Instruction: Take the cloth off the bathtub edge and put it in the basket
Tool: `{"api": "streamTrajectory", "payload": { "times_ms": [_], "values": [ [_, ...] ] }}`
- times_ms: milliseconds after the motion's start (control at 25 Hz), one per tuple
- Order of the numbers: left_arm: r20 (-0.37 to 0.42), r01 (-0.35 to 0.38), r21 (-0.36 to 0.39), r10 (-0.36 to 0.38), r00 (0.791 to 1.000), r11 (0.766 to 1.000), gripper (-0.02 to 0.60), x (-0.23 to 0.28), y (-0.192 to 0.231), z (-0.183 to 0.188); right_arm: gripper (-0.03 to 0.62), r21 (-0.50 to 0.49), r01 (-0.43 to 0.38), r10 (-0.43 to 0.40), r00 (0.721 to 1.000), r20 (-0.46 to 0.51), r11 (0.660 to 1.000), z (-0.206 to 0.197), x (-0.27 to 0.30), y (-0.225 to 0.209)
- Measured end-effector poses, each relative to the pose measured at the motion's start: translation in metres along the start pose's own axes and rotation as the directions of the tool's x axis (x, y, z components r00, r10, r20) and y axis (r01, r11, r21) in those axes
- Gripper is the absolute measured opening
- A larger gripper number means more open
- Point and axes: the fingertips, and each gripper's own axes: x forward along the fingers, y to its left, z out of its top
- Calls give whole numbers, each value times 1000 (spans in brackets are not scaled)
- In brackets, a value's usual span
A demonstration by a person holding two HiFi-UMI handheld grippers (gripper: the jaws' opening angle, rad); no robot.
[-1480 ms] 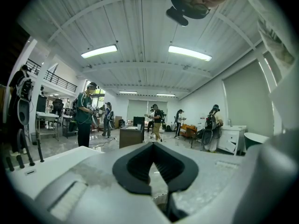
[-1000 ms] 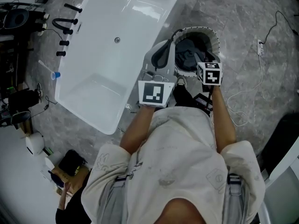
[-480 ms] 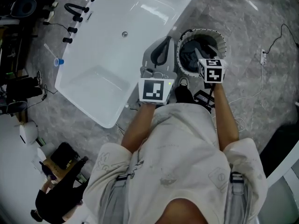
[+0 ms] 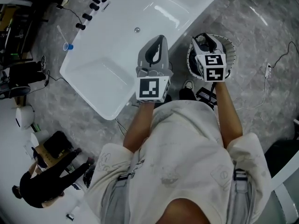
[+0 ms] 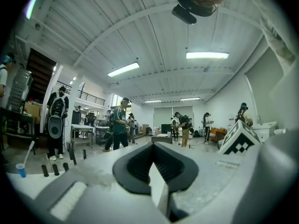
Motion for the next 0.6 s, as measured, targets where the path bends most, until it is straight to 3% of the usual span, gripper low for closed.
{"api": "streamTrajectory", "payload": {
  "times_ms": [360,480,600],
  "values": [
    [35,-195,-16,195,980,981,-3,-52,62,10,202,-127,-111,136,969,207,986,87,-10,69],
    [45,-265,-26,266,963,964,-3,-71,87,12,202,-147,-142,179,944,278,979,115,-16,90],
    [61,-353,-46,356,933,934,-3,-96,114,18,202,-183,-183,235,915,329,966,137,-20,116]
  ]
}}
